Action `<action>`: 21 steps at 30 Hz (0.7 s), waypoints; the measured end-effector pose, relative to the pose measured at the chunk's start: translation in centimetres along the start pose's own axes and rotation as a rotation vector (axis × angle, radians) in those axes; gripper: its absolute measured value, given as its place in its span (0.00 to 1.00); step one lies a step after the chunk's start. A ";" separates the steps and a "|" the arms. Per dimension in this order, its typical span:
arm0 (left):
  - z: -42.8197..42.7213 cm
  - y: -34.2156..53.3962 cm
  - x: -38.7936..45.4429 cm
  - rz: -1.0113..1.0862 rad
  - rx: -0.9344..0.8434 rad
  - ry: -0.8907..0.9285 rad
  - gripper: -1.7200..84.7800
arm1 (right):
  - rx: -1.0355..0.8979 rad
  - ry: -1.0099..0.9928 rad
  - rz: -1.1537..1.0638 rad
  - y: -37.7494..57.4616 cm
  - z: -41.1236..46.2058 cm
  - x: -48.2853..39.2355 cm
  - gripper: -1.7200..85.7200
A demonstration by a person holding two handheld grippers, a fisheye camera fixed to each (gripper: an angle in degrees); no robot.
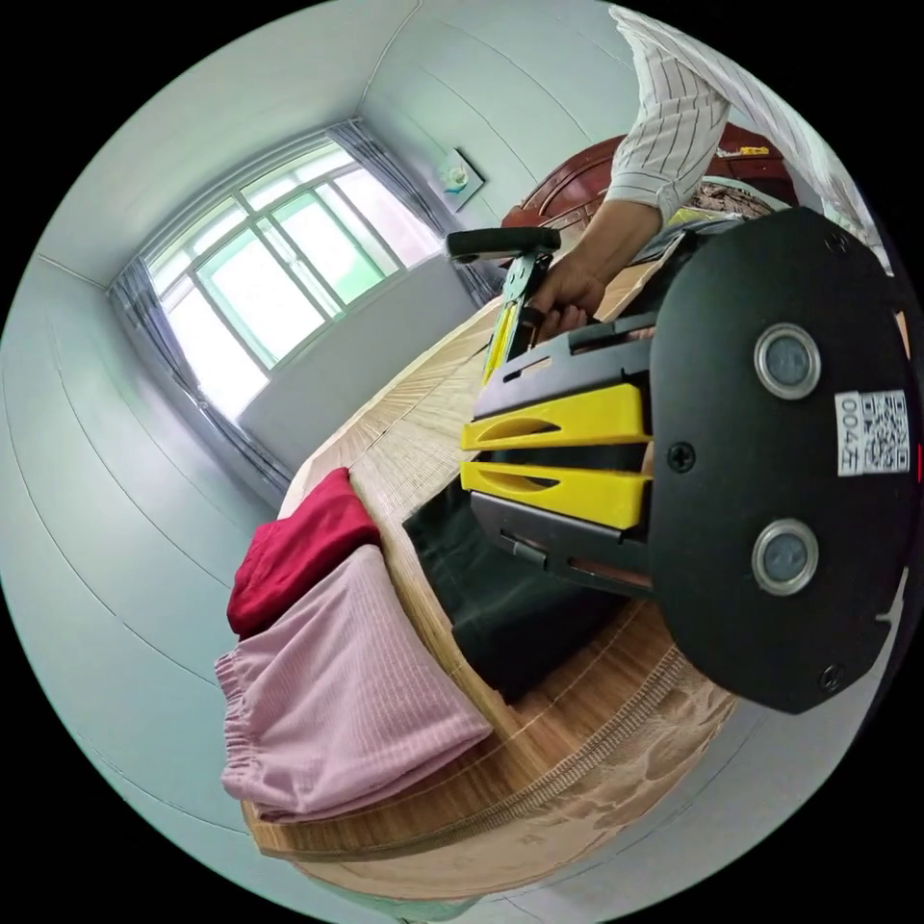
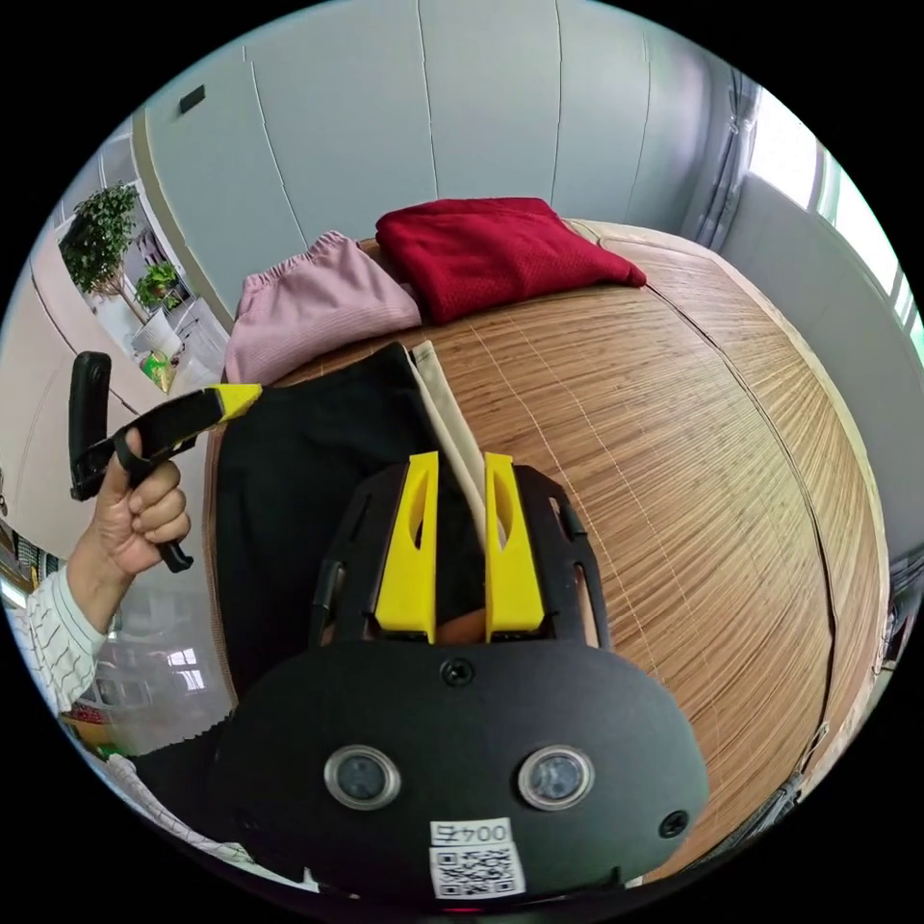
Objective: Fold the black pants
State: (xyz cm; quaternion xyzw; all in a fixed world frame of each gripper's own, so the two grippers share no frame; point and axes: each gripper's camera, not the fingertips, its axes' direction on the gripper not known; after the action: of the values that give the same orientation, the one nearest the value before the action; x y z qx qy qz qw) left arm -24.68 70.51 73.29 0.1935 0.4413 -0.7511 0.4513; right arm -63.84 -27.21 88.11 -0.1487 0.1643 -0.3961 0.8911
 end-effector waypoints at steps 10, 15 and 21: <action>-2.5 7.6 -6.2 -0.192 0.308 0.163 0.04 | -0.047 0.010 -0.097 -8.1 3.8 -4.5 0.12; -2.9 10.5 -9.7 -0.351 0.428 0.251 0.04 | -0.109 0.094 -0.185 -10.5 5.5 -6.2 0.09; -2.9 11.1 -10.0 -0.324 0.456 0.283 0.04 | -0.084 0.165 -0.255 -11.2 4.5 -6.7 0.02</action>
State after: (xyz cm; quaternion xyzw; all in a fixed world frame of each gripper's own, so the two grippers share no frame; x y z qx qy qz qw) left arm -10.41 75.78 73.26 0.3195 0.3449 -0.8585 0.2049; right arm -73.55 -28.74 97.73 -0.1726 0.2334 -0.5098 0.8098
